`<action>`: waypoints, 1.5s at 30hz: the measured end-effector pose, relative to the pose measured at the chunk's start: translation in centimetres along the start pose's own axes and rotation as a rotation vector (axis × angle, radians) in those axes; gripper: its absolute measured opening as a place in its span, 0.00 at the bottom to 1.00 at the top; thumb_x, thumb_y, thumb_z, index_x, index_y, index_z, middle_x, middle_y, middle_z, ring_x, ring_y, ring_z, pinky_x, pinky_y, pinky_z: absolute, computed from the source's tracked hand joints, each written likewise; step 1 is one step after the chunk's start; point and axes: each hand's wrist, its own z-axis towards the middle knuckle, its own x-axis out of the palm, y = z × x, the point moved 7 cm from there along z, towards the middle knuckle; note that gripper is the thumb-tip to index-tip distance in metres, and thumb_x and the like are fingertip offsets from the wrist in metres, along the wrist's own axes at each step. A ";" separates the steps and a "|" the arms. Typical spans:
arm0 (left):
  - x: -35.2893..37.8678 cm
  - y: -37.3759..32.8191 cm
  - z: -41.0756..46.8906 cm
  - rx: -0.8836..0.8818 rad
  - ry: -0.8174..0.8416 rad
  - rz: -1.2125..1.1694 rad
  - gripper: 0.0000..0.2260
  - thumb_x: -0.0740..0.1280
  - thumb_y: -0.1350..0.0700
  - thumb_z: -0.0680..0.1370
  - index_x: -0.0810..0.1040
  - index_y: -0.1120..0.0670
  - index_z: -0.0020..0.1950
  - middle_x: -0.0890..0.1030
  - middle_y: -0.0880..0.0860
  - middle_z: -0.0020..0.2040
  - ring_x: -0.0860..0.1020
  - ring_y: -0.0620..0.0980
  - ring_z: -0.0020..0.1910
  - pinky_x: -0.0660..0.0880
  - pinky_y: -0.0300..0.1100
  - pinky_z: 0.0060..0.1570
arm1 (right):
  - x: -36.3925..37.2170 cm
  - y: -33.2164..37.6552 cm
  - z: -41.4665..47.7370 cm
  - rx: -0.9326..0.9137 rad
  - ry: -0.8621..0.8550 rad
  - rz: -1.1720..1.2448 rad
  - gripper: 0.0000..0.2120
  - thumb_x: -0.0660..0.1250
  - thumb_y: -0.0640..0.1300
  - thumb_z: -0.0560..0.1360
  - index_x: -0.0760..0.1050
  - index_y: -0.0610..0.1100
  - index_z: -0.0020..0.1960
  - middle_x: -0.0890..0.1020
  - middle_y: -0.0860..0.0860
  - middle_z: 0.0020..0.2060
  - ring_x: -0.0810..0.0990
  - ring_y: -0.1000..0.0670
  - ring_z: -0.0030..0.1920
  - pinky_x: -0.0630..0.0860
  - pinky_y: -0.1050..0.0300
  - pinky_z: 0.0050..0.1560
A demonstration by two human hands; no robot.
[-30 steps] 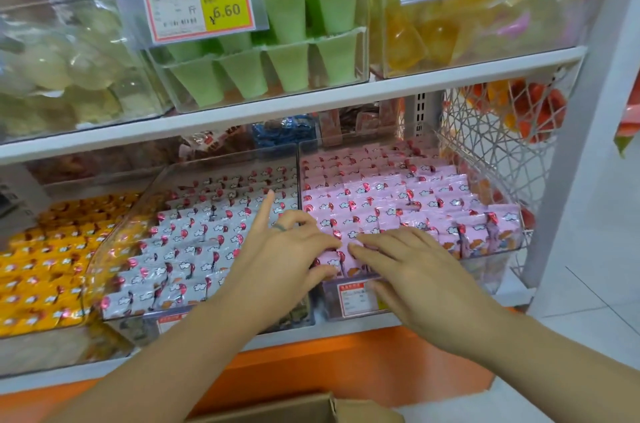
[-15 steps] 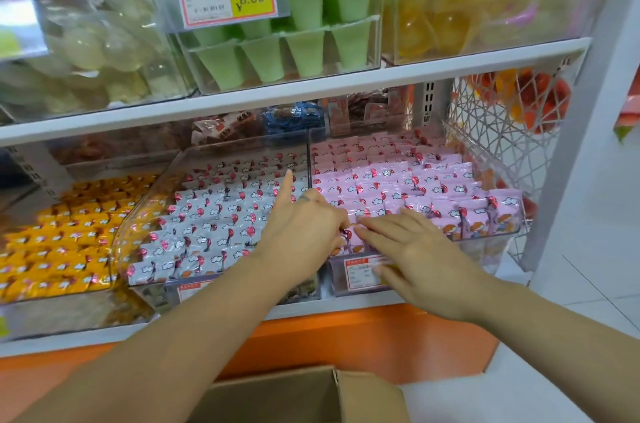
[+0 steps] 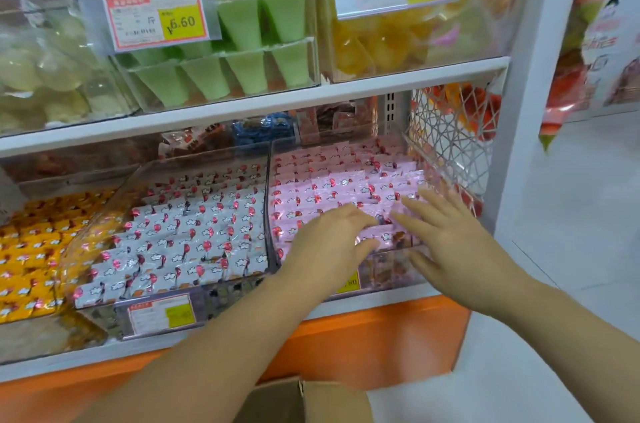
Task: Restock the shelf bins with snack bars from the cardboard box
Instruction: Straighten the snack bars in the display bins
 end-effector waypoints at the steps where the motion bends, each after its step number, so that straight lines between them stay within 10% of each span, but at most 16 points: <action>1: 0.4 -0.3 0.2 0.013 0.024 0.008 0.16 0.60 0.47 0.81 0.73 0.46 0.68 0.73 0.46 0.63 0.71 0.47 0.62 0.70 0.43 0.56 | 0.4 0.2 0.0 -0.030 0.011 -0.024 0.25 0.66 0.50 0.65 0.78 0.42 0.60 0.81 0.45 0.56 0.79 0.40 0.58 0.62 0.44 0.68; 8: -1.3 1.3 3.5 0.011 0.065 -0.069 0.07 0.63 0.50 0.79 0.81 0.47 0.48 0.78 0.43 0.42 0.76 0.46 0.45 0.75 0.46 0.48 | -0.2 0.2 -0.3 -0.052 0.005 0.041 0.22 0.64 0.52 0.64 0.80 0.49 0.57 0.83 0.54 0.51 0.82 0.50 0.51 0.68 0.52 0.65; 20: 2.7 -3.3 10.4 0.265 0.207 0.146 0.11 0.59 0.47 0.81 0.76 0.51 0.53 0.80 0.50 0.50 0.76 0.52 0.50 0.73 0.49 0.47 | -1.1 -1.5 -0.9 0.034 -0.058 0.130 0.23 0.69 0.47 0.58 0.81 0.47 0.54 0.83 0.55 0.51 0.77 0.54 0.55 0.70 0.61 0.60; 30: 1.7 -2.3 9.1 0.262 0.149 -0.241 0.09 0.63 0.51 0.80 0.80 0.54 0.47 0.80 0.50 0.40 0.75 0.48 0.38 0.70 0.39 0.38 | -1.3 -1.3 -1.3 0.049 0.044 0.171 0.24 0.67 0.51 0.60 0.80 0.51 0.56 0.83 0.58 0.51 0.81 0.54 0.54 0.67 0.63 0.58; 35: 2.5 -1.7 9.5 0.285 0.235 -0.099 0.19 0.53 0.48 0.83 0.66 0.46 0.73 0.66 0.44 0.73 0.60 0.42 0.73 0.54 0.45 0.73 | -1.2 -1.3 -1.2 0.034 0.053 0.135 0.25 0.67 0.52 0.61 0.79 0.51 0.58 0.82 0.58 0.53 0.80 0.55 0.56 0.67 0.53 0.61; 42: 3.9 -2.1 8.1 0.230 0.462 -0.204 0.20 0.47 0.45 0.83 0.61 0.42 0.75 0.58 0.38 0.75 0.46 0.36 0.75 0.35 0.42 0.73 | -1.4 -2.2 -1.4 0.062 0.197 0.348 0.23 0.63 0.48 0.77 0.65 0.58 0.71 0.67 0.66 0.66 0.56 0.67 0.69 0.40 0.62 0.72; 45: 4.3 -2.5 6.7 0.292 0.467 -0.128 0.20 0.46 0.47 0.83 0.60 0.44 0.75 0.59 0.39 0.75 0.49 0.36 0.75 0.36 0.44 0.74 | -1.6 -1.7 -1.5 0.007 0.157 0.343 0.22 0.68 0.47 0.70 0.75 0.54 0.64 0.77 0.61 0.60 0.64 0.59 0.66 0.52 0.67 0.70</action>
